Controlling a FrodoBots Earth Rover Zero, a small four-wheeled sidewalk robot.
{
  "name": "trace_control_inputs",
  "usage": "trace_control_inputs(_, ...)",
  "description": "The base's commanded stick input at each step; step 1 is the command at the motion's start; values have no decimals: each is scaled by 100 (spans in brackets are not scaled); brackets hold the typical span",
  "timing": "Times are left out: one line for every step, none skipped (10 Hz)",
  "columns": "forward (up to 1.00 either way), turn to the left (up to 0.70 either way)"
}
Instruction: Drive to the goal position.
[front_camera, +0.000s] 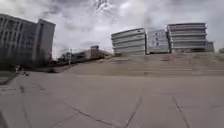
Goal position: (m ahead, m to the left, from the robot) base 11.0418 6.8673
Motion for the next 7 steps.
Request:
trace_control_inputs(100,33)
trace_control_inputs(100,4)
trace_control_inputs(100,0)
trace_control_inputs(100,0)
trace_control_inputs(100,3)
trace_control_inputs(100,23)
trace_control_inputs(100,40)
